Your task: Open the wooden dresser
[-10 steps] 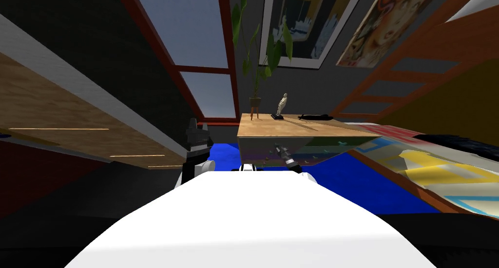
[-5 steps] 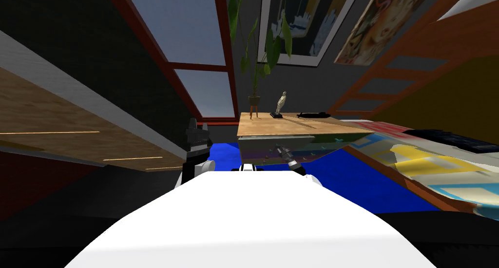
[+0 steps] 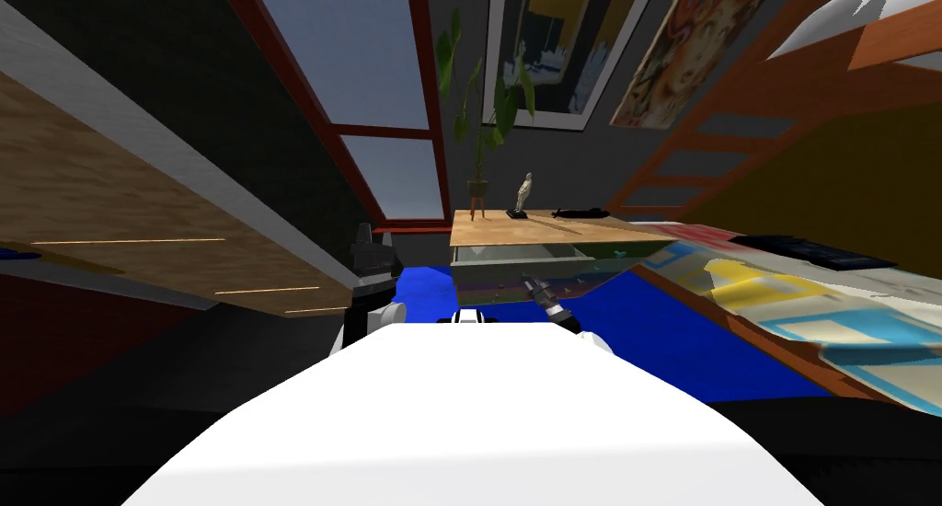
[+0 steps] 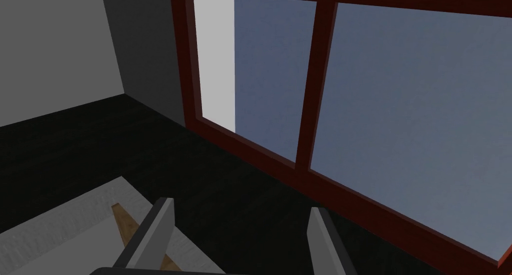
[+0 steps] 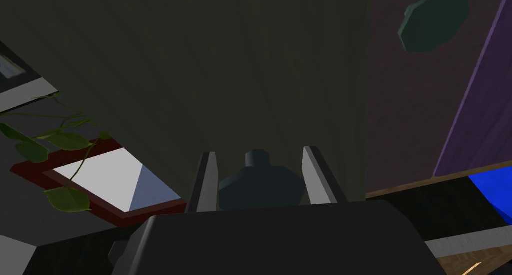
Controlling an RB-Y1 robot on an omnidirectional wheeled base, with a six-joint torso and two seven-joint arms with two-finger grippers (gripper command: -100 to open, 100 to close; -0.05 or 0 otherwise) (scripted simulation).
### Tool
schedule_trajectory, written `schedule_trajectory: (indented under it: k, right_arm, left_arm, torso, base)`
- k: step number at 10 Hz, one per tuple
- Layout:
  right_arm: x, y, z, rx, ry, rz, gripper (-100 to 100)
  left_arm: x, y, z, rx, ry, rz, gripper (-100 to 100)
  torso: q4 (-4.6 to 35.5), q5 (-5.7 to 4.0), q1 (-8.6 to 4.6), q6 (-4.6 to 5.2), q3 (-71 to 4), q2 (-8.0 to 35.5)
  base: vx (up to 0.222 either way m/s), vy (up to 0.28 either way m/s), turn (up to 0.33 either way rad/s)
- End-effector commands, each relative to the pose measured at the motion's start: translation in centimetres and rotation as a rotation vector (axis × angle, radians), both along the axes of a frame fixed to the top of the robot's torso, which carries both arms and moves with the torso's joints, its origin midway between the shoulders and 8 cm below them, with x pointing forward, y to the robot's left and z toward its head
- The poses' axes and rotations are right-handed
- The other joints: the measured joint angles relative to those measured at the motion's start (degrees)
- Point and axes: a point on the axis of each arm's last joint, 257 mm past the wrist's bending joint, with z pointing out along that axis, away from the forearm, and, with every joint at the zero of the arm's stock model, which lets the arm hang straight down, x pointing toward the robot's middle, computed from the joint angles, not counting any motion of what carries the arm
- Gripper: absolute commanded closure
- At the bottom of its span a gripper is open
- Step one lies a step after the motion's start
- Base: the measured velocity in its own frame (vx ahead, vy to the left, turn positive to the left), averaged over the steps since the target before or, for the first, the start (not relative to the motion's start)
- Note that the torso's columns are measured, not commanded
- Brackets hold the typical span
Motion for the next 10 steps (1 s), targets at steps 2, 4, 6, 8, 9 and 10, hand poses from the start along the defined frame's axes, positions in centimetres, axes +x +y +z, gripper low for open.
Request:
schedule_trajectory:
  k: [2, 4, 6, 8, 9, 10]
  right_arm:
    - [-0.6, 0.2, -0.3, 0.003, 0.009, 0.013, 100]
    - [-0.9, 0.5, -0.3, 0.004, 0.010, 0.022, 100]
    - [-1.3, 0.8, -0.3, 0.006, 0.011, 0.035, 100]
    - [-1.5, 0.6, -0.2, 0.003, 0.010, 0.033, 100]
    - [-1.6, 0.7, -0.3, 0.004, 0.010, 0.036, 100]
    - [-1.2, -0.8, 0.9, 0.000, 0.008, 0.023, -100]
  left_arm:
    - [0.0, 0.0, 0.0, 0.000, 0.000, 0.000, 0]
    - [0.0, 0.0, 0.0, 0.000, 0.000, 0.000, 0]
    - [0.0, 0.0, 0.0, 0.000, 0.000, 0.000, 0]
    - [0.0, 0.0, 0.0, 0.000, 0.000, 0.000, 0]
    - [0.0, 0.0, 0.0, 0.000, 0.000, 0.000, 0]
    - [0.0, 0.0, 0.0, 0.000, 0.000, 0.000, 0]
  torso:
    - [0.04, 0.12, 0.01, -0.01, -0.31, -0.49]
    - [0.00, 0.04, -0.01, 0.00, -0.09, -0.11]
    - [-0.01, -0.01, -0.02, -0.02, -0.02, -0.04]
    - [0.02, 0.11, 0.09, -0.06, -0.28, -0.48]
    - [-0.02, 0.08, 0.10, -0.01, -0.18, -0.23]
    - [-0.01, 0.02, 0.05, -0.06, -0.06, -0.11]
  base:
    - [-0.099, 0.000, -0.024]
    - [-0.171, -0.016, -0.032]
    - [-0.216, -0.005, -0.031]
    - [-0.141, 0.000, -0.034]
    - [-0.205, -0.011, -0.042]
    - [-0.099, 0.017, -0.001]
